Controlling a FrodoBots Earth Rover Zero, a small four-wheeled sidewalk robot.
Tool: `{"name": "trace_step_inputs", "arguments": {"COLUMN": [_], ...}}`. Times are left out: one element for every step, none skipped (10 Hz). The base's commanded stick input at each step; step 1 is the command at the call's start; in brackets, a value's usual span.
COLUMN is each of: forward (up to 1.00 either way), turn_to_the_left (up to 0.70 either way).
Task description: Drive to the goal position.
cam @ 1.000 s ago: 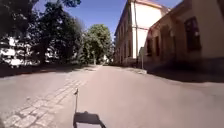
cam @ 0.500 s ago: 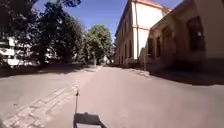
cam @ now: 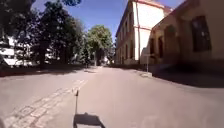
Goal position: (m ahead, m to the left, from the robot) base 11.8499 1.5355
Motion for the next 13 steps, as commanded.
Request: {"name": "trace_step_inputs", "arguments": {"forward": [0.7,0.7,0.7,0.7,0.7,0.7,0.7,0.7,0.7,0.7,0.7,0.7,0.7], "turn_to_the_left": [0.0,0.0,0.0,0.0,0.0,0.0,0.0,0.0,0.0,0.0,0.0,0.0,0.0]}}
